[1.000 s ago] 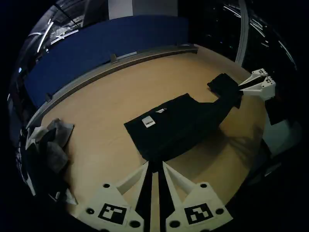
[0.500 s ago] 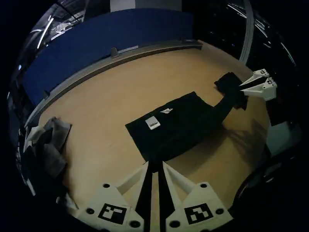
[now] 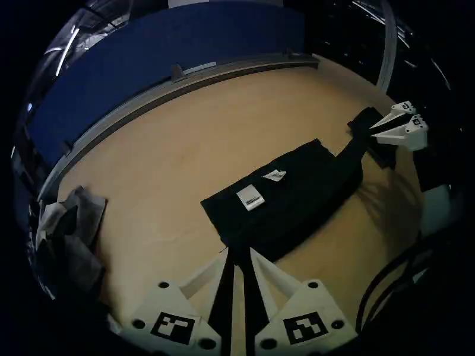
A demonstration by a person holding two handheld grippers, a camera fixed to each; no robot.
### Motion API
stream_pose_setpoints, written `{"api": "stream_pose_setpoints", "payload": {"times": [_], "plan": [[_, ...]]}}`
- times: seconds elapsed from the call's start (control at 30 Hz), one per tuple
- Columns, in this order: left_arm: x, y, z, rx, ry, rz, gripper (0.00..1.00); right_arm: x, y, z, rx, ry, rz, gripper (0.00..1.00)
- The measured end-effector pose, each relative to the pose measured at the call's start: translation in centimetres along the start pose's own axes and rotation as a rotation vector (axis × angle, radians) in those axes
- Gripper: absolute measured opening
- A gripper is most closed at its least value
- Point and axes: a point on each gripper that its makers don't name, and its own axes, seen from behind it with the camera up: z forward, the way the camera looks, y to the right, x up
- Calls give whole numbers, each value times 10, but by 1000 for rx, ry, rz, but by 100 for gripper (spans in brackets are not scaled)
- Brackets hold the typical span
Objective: Fold towel
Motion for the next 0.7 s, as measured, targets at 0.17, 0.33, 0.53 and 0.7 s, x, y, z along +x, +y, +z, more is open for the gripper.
{"api": "stream_pose_setpoints", "payload": {"times": [0.17, 0.33, 0.53, 0.7], "plan": [[2, -5, 16, 4, -17, 4, 10, -1, 9, 16, -5, -22, 15, 11], [3, -10, 30, 12, -35, 7, 10, -2, 14, 31, -8, -44, 26, 11], [-1, -15, 47, 21, -53, 7, 10, -9, 17, 48, -7, -79, 38, 11], [-2, -18, 58, 29, -55, 8, 10, -13, 19, 59, -11, -93, 48, 11]]}}
